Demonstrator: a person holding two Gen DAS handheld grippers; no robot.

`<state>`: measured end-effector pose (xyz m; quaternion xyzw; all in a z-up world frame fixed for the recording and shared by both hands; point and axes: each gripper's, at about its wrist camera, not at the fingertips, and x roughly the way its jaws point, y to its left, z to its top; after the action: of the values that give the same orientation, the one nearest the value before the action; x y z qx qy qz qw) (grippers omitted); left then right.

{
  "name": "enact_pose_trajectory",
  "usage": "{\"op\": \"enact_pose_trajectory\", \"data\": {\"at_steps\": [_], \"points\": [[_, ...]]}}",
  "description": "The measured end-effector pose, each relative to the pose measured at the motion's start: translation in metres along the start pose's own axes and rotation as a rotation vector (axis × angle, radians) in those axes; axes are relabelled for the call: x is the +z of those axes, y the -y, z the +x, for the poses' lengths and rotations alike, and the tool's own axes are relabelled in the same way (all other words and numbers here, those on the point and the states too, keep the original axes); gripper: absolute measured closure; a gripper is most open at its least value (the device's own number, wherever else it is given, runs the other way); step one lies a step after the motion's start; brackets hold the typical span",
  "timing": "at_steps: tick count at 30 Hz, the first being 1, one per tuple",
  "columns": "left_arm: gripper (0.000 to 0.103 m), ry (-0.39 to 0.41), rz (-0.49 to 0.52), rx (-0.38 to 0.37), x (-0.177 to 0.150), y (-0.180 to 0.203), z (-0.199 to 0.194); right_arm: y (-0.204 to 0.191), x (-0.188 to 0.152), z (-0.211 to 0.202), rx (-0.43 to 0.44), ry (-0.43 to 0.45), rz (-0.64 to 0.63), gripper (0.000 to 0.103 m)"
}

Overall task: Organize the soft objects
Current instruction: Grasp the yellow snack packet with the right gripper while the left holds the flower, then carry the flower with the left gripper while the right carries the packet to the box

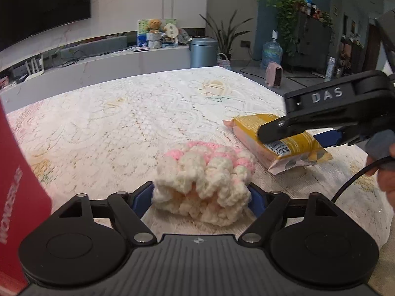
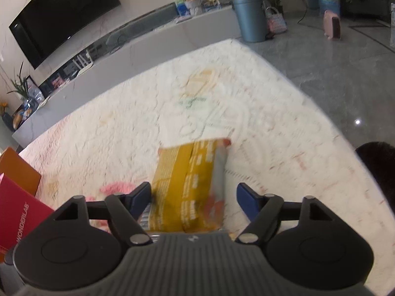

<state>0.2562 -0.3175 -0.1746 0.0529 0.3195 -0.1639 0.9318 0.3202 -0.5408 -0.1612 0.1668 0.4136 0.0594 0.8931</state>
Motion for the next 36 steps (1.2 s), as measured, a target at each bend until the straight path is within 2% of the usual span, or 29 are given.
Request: {"op": "enact_pose_trajectory", "data": {"at_steps": [3, 5, 9, 14, 16, 19, 21, 23, 25, 27, 32, 36], "points": [[0.002, -0.003, 0.041, -0.001, -0.001, 0.006, 0.008, -0.004, -0.003, 0.007, -0.005, -0.001, -0.037, 0.019], [0.002, -0.005, 0.028, -0.006, 0.001, 0.008, 0.01, -0.004, -0.004, 0.009, 0.003, 0.002, -0.046, 0.016], [0.002, -0.006, 0.005, -0.012, 0.004, 0.005, 0.013, -0.002, -0.005, 0.009, 0.023, 0.018, -0.063, 0.015], [0.011, -0.01, 0.033, 0.005, 0.003, 0.011, 0.012, -0.015, -0.01, 0.011, -0.014, -0.003, -0.235, 0.02], [0.023, -0.016, 0.039, 0.007, 0.005, 0.013, 0.009, -0.017, -0.01, 0.011, -0.021, -0.012, -0.262, 0.023], [0.032, -0.018, 0.059, 0.012, 0.005, 0.017, 0.005, -0.022, -0.01, 0.011, -0.011, -0.008, -0.291, 0.032], [0.036, -0.014, 0.078, 0.022, 0.005, 0.019, 0.002, -0.029, -0.012, 0.011, -0.039, -0.023, -0.355, 0.037], [0.041, -0.011, 0.075, 0.028, 0.006, 0.019, -0.004, -0.034, -0.011, 0.008, -0.046, -0.036, -0.394, 0.047], [0.049, -0.006, 0.064, 0.02, 0.008, 0.019, -0.012, -0.034, -0.008, 0.004, -0.034, -0.06, -0.372, 0.051], [0.05, -0.004, 0.06, 0.01, 0.008, 0.018, -0.019, -0.035, -0.006, -0.001, -0.026, -0.065, -0.359, 0.053], [0.054, -0.036, 0.062, 0.027, 0.0, 0.017, -0.028, -0.044, 0.001, -0.015, -0.039, -0.017, -0.335, 0.053], [0.064, -0.063, 0.029, 0.015, 0.001, 0.011, -0.04, -0.061, 0.006, -0.033, -0.026, 0.019, -0.355, 0.053]]}}
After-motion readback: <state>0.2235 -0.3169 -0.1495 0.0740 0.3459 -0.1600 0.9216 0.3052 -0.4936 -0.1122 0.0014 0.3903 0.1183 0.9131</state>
